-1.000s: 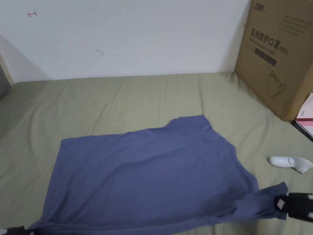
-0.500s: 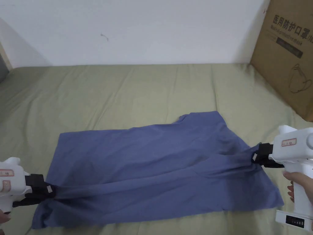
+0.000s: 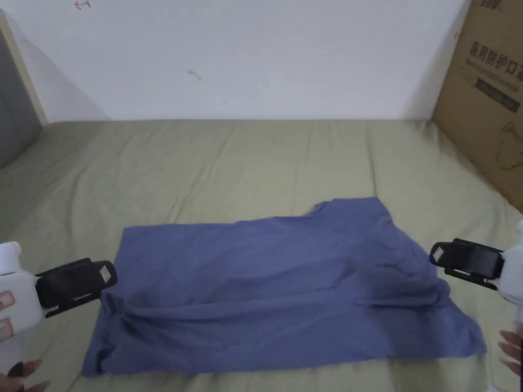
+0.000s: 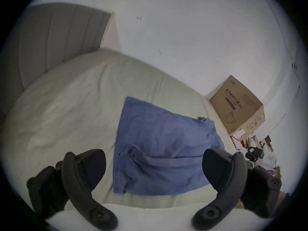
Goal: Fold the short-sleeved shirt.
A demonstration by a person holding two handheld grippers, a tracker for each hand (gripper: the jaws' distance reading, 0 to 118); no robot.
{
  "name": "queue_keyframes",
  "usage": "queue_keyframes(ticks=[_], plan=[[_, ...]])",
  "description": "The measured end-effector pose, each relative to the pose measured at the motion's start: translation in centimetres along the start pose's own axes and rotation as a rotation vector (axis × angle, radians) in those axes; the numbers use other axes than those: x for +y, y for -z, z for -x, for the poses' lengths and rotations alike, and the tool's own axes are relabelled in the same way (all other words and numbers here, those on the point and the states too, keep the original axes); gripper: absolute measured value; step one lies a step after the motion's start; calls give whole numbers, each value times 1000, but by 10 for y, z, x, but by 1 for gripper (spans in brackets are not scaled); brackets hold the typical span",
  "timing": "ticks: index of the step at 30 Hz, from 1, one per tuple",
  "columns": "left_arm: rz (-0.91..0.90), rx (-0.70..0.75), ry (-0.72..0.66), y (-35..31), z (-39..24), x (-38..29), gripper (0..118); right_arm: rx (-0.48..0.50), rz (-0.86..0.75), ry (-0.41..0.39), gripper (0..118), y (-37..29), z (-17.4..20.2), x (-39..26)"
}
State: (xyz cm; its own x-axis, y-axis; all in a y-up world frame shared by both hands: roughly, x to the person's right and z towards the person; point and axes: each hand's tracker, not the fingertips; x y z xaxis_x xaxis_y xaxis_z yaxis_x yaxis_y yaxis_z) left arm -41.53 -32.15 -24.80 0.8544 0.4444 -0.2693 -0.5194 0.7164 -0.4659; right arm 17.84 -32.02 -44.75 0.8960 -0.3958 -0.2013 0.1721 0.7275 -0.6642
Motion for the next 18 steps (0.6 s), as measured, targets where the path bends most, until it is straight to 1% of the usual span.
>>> queue_keyframes(ticks=[2,3,4,5,6,7,8,9,11,13,16,17,18], plan=[[-46,37,54,-26,-13,-15,116,45,-17,-27,104,-29,12,-14],[-71,34,83,-40,-19,-24,111,63,-32,-42,103,-41,19,-22],[-95,27,106,-52,-25,-32,101,74,-47,-64,101,-53,25,-30],[-102,40,133,-62,-31,-39,71,78,-69,-89,85,-66,32,-38],[-96,45,151,-69,-32,-47,37,91,-80,-112,54,-77,38,-44],[-79,52,167,-73,-36,-51,0,98,-79,-123,5,-79,36,-47],[-55,60,187,-75,-41,-55,0,83,-70,-146,0,-82,41,-51],[-47,74,180,-79,-43,-57,0,34,-74,-153,0,-87,46,-57],[-3,77,159,-75,-39,-55,0,84,-34,-178,0,-90,57,-62],[68,147,135,-63,-36,-47,0,87,-10,-183,0,-88,63,-64],[235,185,93,-23,-13,-37,0,90,13,-189,0,-83,62,-62],[272,200,85,-9,-5,-36,1,100,25,-179,0,-79,62,-62],[282,229,91,7,4,-39,9,113,39,-163,0,-76,61,-62]])
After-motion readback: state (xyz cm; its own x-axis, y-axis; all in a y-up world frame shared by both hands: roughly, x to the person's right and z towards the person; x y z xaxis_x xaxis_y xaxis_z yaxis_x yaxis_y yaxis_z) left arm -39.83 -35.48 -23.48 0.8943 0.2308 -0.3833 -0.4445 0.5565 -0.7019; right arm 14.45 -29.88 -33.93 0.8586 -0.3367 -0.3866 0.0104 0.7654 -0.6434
